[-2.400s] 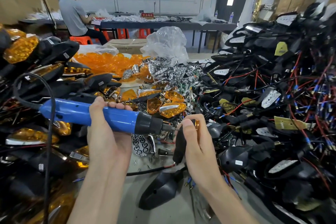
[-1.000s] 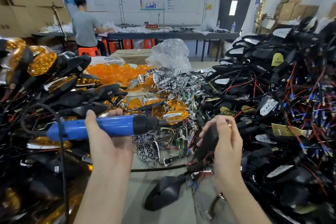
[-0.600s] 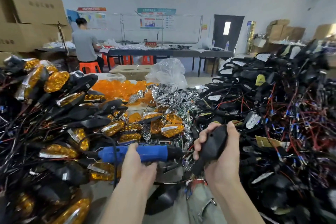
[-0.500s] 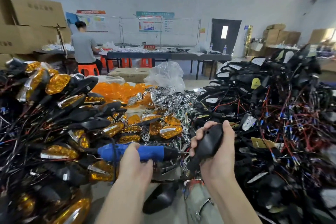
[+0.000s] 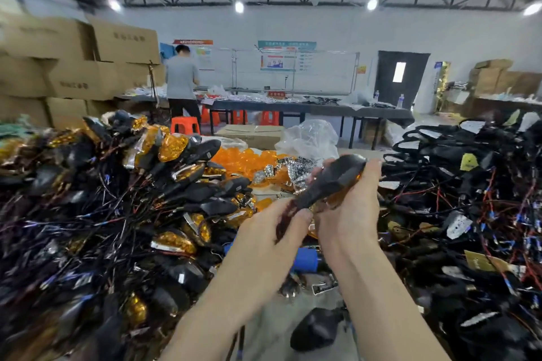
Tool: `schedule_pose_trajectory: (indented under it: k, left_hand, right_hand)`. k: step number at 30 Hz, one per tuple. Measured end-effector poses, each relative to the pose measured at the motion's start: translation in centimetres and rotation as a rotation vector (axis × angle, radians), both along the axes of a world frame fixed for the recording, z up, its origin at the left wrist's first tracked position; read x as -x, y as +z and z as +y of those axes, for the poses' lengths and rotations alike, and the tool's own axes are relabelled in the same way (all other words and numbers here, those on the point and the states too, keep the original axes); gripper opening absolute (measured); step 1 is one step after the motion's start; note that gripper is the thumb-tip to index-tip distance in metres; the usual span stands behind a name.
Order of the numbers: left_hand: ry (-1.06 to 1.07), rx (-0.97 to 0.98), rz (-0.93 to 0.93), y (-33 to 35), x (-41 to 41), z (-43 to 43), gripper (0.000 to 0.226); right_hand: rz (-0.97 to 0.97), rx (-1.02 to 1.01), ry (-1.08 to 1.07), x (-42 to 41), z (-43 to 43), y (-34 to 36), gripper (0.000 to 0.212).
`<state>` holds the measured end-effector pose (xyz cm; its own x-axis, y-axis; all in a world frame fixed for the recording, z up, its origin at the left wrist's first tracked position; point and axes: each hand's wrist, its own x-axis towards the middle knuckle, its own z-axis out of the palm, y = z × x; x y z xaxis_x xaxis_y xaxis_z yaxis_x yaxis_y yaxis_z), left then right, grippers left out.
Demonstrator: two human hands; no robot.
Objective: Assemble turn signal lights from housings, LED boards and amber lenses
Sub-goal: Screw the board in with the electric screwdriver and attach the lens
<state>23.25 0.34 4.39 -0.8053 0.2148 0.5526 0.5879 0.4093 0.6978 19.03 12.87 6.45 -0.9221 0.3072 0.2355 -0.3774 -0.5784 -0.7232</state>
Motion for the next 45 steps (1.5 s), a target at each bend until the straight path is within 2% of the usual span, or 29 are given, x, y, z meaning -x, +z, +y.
schedule_pose_trajectory:
  k: [5, 8, 12, 15, 18, 21, 23, 26, 29, 33, 36, 40, 42, 45]
  left_hand:
    - [0.149, 0.219, 0.218, 3.5, 0.9, -4.3, 0.027]
    - [0.315, 0.253, 0.305, 5.4, 2.5, -7.1, 0.039]
    - [0.552, 0.182, 0.384, 7.3, 7.6, -11.1, 0.033]
    - [0.764, 0.223, 0.295, 9.0, 13.4, -13.8, 0.034]
    - [0.9, 0.349, 0.044, 9.5, 17.9, -16.2, 0.037]
    - [0.937, 0.476, -0.157, 7.9, 20.0, -17.4, 0.031]
    - [0.97, 0.52, -0.176, 6.8, 20.3, -17.1, 0.033]
    - [1.047, 0.614, -0.082, 6.0, 20.1, -15.6, 0.039]
    - [0.997, 0.459, -0.025, 5.1, 19.1, -12.5, 0.037]
    - [0.754, 0.329, 0.107, 2.2, 16.5, -6.1, 0.029]
    - [0.542, 0.434, 0.088, -1.4, 14.9, -1.7, 0.026]
    - [0.332, 0.649, -0.121, -5.0, 14.6, 0.8, 0.024]
    - [0.268, 0.689, -0.223, -5.8, 14.7, 1.3, 0.026]
    - [0.229, 0.698, -0.277, -6.3, 15.5, 2.0, 0.036]
  right_hand:
    - [0.079, 0.09, 0.092, 1.3, -3.5, 3.9, 0.068]
    - [0.121, 0.002, 0.145, 2.5, -5.7, 6.3, 0.053]
    - [0.063, -0.24, 0.176, 4.4, -7.4, 6.3, 0.033]
    - [-0.029, -0.289, 0.157, 5.6, -6.3, 4.5, 0.032]
    - [-0.124, -0.33, 0.124, 6.3, -4.7, 2.3, 0.023]
    - [-0.175, -0.397, 0.095, 7.0, -3.1, -0.2, 0.019]
    - [-0.199, -0.416, 0.075, 7.2, -2.2, -0.9, 0.015]
    - [-0.232, -0.424, 0.044, 7.5, -1.1, -1.5, 0.019]
    - [-0.263, -0.426, 0.024, 7.7, -0.2, -2.7, 0.023]
    - [-0.323, -0.369, -0.03, 7.3, 1.8, -5.4, 0.017]
    - [-0.368, -0.37, -0.093, 6.6, 3.9, -7.7, 0.019]
    - [-0.407, -0.41, -0.176, 5.9, 6.6, -9.7, 0.018]
    - [-0.427, -0.407, -0.194, 5.9, 7.7, -10.5, 0.02]
    - [-0.436, -0.419, -0.204, 6.2, 8.6, -11.1, 0.022]
